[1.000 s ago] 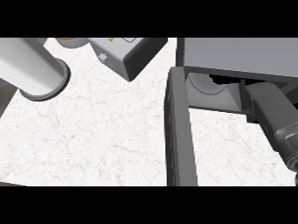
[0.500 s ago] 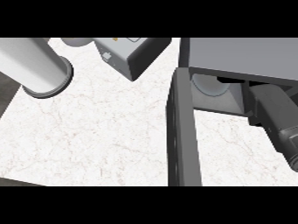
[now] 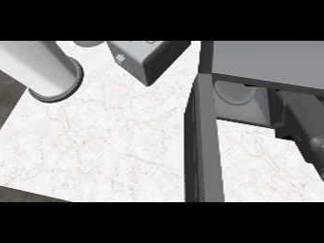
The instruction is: Pick up the milk, place it into the microwave and close the microwave
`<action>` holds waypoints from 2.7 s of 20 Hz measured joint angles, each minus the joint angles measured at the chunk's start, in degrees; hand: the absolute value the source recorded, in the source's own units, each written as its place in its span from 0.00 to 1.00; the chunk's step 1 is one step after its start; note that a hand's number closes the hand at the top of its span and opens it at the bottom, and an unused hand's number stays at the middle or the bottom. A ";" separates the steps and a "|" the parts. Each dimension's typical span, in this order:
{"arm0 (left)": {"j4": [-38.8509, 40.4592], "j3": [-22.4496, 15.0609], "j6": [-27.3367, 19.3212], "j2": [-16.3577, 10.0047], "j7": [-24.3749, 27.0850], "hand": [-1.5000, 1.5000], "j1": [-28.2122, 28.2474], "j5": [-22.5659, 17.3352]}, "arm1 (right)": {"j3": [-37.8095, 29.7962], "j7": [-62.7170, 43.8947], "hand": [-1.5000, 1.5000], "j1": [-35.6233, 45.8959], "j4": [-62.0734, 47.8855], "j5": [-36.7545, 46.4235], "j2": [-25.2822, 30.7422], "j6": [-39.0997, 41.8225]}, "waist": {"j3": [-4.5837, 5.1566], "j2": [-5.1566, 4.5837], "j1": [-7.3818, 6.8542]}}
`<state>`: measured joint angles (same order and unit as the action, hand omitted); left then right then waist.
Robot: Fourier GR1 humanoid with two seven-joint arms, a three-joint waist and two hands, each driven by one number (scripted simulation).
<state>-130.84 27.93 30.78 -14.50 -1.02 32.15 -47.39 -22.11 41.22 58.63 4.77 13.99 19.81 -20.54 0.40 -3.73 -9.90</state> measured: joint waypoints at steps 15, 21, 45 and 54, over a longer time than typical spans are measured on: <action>0.89 0.65 -0.18 -2.22 -0.84 0.00 -2.43 1.86 | 0.65 -1.78 0.00 0.67 1.23 0.60 2.44 -1.83 | -1.29 -2.02 -2.12; 1.37 0.28 -0.52 -2.91 -1.37 0.00 -3.73 2.59 | 0.30 -0.54 0.00 1.84 1.59 -0.44 0.95 5.11 | -2.08 -1.95 -2.16; 4.94 -4.77 0.05 -2.59 -3.52 0.00 -6.31 6.41 | 2.67 -3.91 0.00 6.06 0.95 1.20 -5.74 -3.43 | -2.74 -1.78 -0.24; 5.56 -7.98 1.23 0.25 -3.03 0.00 -5.50 10.29 | 3.22 -4.23 0.00 6.72 -0.50 1.97 -7.22 -3.39 | -2.00 -0.93 1.99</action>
<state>-125.28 19.95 32.00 -14.25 -4.05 26.65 -37.09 -18.89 36.99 65.35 4.27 15.96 12.59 -23.93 -1.60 -4.66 -7.91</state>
